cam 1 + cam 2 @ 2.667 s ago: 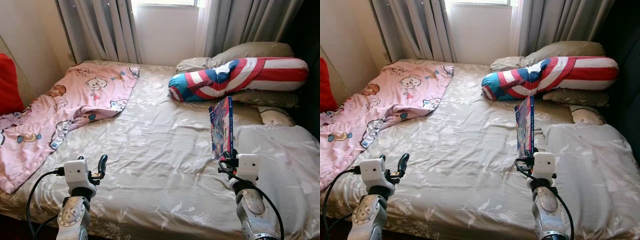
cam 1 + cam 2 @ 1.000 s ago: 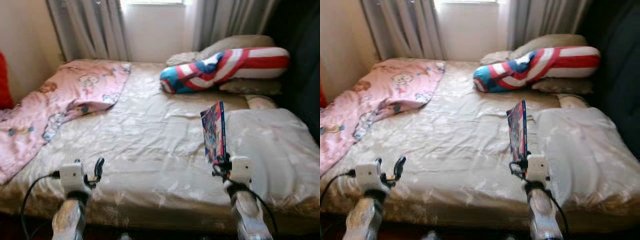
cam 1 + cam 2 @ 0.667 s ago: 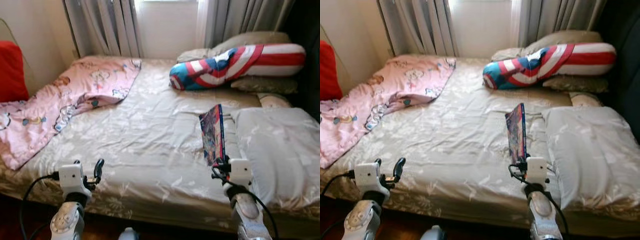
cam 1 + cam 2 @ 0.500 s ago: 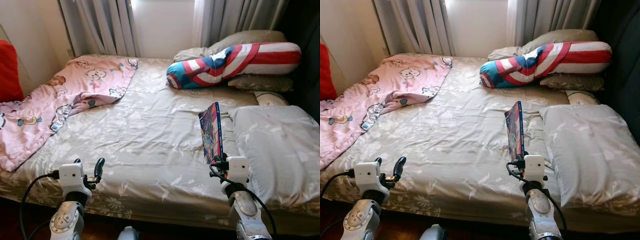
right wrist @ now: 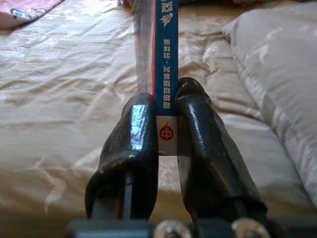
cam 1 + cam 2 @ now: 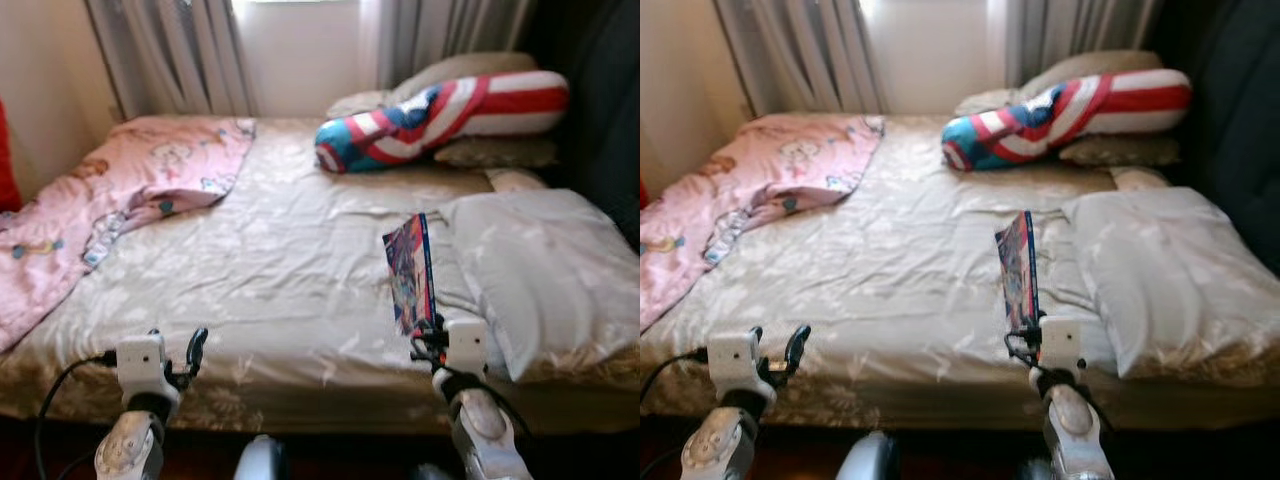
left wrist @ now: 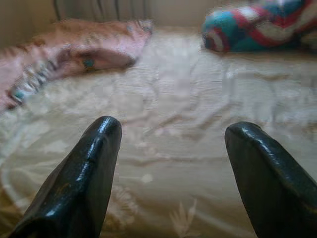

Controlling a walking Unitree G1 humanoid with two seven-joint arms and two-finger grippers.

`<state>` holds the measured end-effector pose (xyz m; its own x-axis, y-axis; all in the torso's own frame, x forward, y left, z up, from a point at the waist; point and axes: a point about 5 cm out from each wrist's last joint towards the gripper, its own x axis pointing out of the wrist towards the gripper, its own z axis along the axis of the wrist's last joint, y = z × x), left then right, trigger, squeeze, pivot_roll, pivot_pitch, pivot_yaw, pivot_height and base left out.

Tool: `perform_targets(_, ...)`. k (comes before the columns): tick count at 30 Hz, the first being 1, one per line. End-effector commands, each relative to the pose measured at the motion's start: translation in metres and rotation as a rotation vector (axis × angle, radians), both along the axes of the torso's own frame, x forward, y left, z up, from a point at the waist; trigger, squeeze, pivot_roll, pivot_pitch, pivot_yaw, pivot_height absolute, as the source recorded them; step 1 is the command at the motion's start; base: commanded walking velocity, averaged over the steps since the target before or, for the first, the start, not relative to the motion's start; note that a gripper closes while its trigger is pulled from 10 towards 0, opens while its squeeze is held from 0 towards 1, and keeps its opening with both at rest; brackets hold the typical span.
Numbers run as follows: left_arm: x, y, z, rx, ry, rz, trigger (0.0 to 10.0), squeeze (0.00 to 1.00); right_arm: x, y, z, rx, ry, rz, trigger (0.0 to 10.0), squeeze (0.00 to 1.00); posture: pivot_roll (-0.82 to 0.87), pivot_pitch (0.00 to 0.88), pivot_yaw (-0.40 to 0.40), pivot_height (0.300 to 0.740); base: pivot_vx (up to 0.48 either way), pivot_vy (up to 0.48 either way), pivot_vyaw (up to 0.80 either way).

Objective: Clean up the room

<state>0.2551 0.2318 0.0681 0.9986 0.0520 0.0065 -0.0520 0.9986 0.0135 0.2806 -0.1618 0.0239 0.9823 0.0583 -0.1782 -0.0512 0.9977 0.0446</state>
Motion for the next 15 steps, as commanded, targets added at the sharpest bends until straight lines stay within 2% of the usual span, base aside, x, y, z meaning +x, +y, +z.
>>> perform_targets(1, -0.0028, 0.0019, -0.0031, -0.004, 0.02, 0.008, 10.0, 0.0, 0.0091, 0.0042, 0.0118, -0.004, -0.059, 0.022, 10.0, 0.0, 0.05, 0.0, 0.034, 0.617, 0.0, 0.0, 0.0)
perform_targets(7, 0.0016, 0.0012, -0.0005, -0.005, 0.015, 0.008, 10.0, 0.0, 0.0124, 0.0085, 0.0153, -0.024, -0.075, 0.067, 10.0, 0.0, 0.05, 0.0, 0.033, 0.617, 0.0, 0.0, 0.0)
perform_targets(12, 0.0026, 0.0005, -0.0001, -0.007, 0.014, 0.008, 10.0, 0.0, 0.0124, 0.0104, 0.0161, -0.033, -0.082, 0.088, 10.0, 0.0, 0.05, 0.0, 0.032, 0.617, 0.0, 0.0, 0.71)
perform_targets(15, 0.0027, 0.0012, 0.0001, -0.007, 0.014, 0.01, 10.0, 0.0, 0.0125, 0.0097, 0.015, -0.023, -0.077, 0.075, 10.0, 0.0, 0.05, 0.0, 0.033, 0.617, 0.0, 0.0, 0.14)
